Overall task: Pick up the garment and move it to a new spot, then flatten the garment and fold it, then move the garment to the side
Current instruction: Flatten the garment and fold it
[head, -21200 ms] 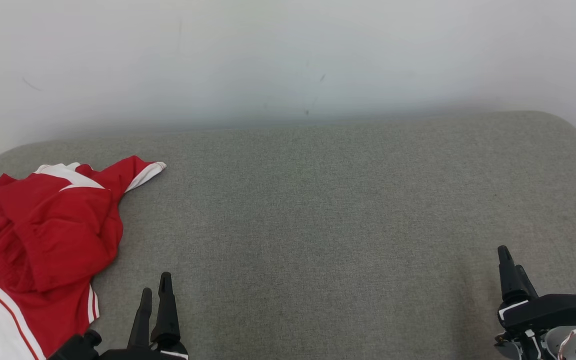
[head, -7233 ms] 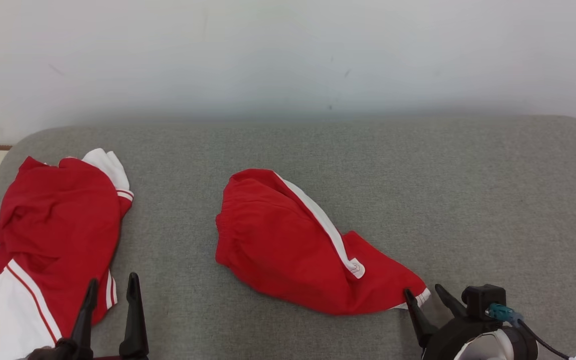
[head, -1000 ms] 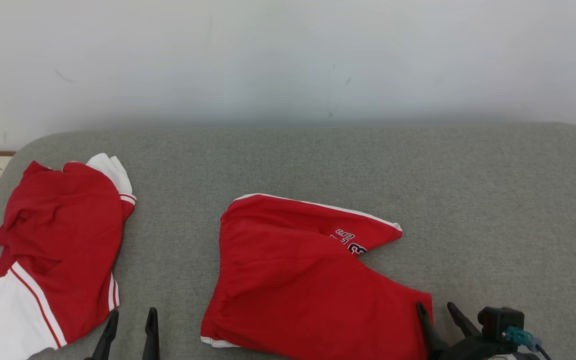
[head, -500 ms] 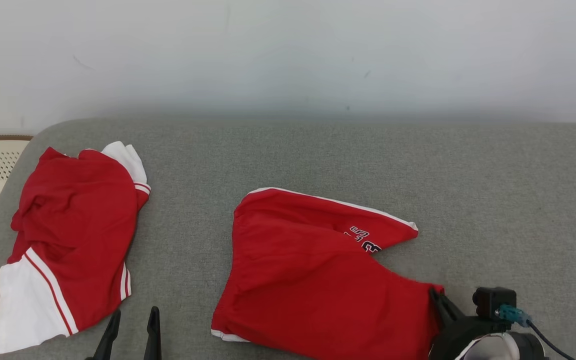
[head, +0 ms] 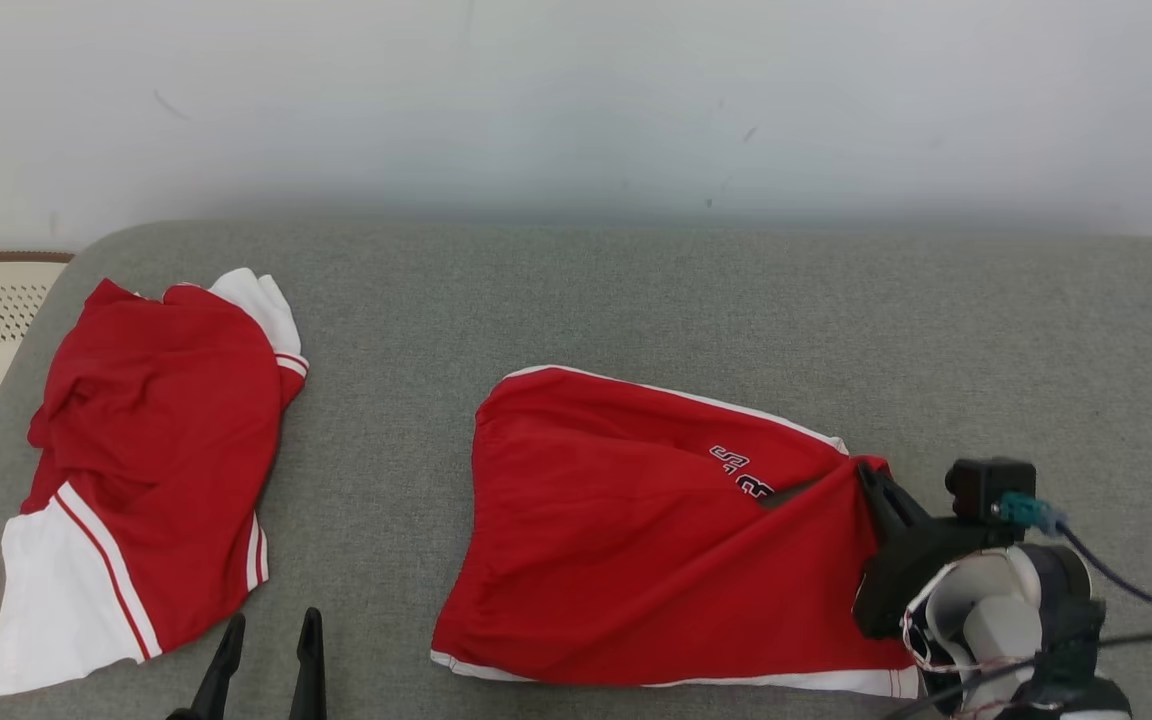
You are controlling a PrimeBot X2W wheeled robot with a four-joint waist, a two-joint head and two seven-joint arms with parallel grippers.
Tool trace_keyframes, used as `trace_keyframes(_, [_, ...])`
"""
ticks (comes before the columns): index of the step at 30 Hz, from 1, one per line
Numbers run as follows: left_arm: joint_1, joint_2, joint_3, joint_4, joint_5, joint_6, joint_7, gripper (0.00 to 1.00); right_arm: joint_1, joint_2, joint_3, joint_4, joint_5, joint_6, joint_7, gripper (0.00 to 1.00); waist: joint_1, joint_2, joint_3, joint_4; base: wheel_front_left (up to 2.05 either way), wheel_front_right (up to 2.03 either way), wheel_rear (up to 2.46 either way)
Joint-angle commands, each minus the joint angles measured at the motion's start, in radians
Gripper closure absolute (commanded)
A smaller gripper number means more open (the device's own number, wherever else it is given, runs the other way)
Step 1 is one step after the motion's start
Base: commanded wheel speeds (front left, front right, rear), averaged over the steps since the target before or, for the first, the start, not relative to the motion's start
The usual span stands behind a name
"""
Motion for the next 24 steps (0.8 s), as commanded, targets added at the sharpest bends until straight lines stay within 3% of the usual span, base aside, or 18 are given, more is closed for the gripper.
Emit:
trace_keyframes(1, [-0.01,0.0,-0.001,0.002,-0.003,0.003,-0.007,0.0,-0.027,-0.007,0.009,0.024,0.008,0.0,0.013,1.0,-0.0001,0.0,0.005,0.003,0.0,0.0,0.0])
trace_keyframes(15, [-0.029,0.0,-0.024,0.007,-0.01,0.009,-0.007,0.0,-0.183,-0.016,0.053,0.247,0.051,0.0,-0.014,1.0,-0.0001,0.0,0.032,0.029,0.0,0.0,0.0])
trace_keyframes(17, [-0.03,0.0,-0.022,0.01,-0.01,0.01,-0.007,0.0,-0.193,-0.012,0.062,0.267,0.056,0.0,-0.031,0.0,-0.0001,0.0,0.033,0.028,0.0,0.0,0.0])
trace_keyframes(24, [-0.019,0.0,-0.015,0.017,-0.007,0.012,-0.007,0.0,-0.164,-0.002,0.108,0.299,0.081,0.0,-0.062,0.0,-0.0001,0.0,0.012,0.008,0.0,0.0,0.0])
